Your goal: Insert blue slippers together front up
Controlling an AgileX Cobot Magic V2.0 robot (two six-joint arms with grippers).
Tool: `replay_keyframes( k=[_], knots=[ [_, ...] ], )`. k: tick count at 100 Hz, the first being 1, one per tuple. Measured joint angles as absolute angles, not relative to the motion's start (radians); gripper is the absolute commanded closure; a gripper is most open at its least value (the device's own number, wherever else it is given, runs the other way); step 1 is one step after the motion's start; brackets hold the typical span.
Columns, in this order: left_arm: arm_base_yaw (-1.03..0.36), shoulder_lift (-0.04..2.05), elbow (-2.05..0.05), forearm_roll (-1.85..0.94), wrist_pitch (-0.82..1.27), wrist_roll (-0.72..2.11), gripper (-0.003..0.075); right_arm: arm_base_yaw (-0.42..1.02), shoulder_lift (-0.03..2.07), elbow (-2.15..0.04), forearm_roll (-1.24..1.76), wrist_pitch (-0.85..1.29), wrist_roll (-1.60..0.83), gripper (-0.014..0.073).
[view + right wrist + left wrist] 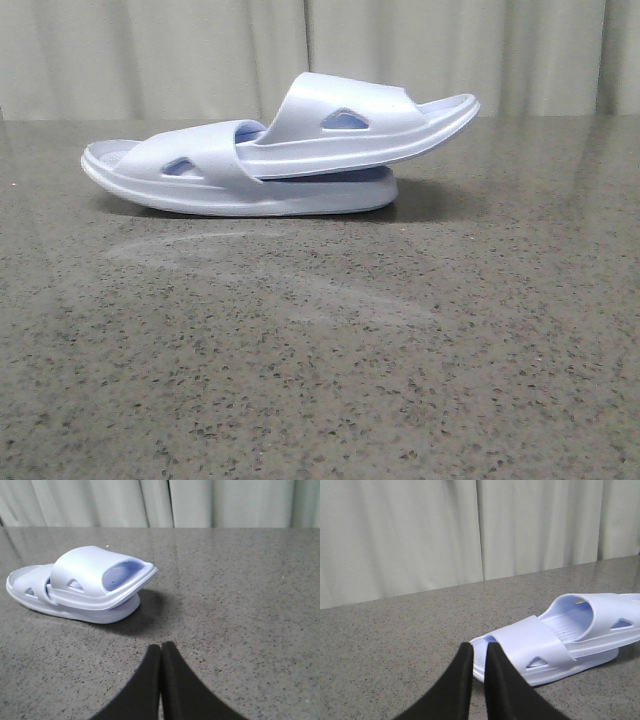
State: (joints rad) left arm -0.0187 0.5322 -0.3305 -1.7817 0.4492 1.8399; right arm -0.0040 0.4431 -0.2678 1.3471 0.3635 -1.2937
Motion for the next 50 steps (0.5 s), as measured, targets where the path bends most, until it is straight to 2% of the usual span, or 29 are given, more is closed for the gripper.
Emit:
replay_keyframes(
  k=[50],
  knots=[
    [-0.019, 0.53, -0.331, -1.789, 0.448, 1.842, 0.0705, -0.004, 0.443, -0.268, 1.358, 0.35, -1.296, 0.0683]
  ],
)
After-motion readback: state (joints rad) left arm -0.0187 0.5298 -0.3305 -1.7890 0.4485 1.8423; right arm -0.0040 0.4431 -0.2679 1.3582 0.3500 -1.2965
